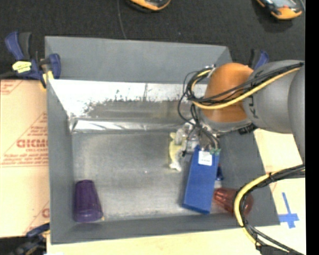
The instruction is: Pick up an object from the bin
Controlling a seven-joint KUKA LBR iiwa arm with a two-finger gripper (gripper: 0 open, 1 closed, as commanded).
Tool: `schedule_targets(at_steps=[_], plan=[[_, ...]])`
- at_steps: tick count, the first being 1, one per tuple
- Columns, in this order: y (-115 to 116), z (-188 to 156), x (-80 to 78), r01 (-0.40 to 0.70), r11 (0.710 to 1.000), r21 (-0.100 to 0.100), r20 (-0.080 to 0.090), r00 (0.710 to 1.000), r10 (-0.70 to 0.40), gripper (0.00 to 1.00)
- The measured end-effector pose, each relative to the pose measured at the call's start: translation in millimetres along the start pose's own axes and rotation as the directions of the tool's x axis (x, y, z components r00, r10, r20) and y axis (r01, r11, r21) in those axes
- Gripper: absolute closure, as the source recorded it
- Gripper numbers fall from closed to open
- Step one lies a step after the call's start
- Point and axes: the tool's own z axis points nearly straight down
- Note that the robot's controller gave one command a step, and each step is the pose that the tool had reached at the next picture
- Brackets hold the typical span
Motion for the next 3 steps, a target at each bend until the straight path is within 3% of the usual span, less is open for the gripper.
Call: schedule_targets(at_steps=[3], plan=[[-4.0,1.6,-12.7,0.003,1.0,-0.004,0.012,1.0,-0.002,1.0]])
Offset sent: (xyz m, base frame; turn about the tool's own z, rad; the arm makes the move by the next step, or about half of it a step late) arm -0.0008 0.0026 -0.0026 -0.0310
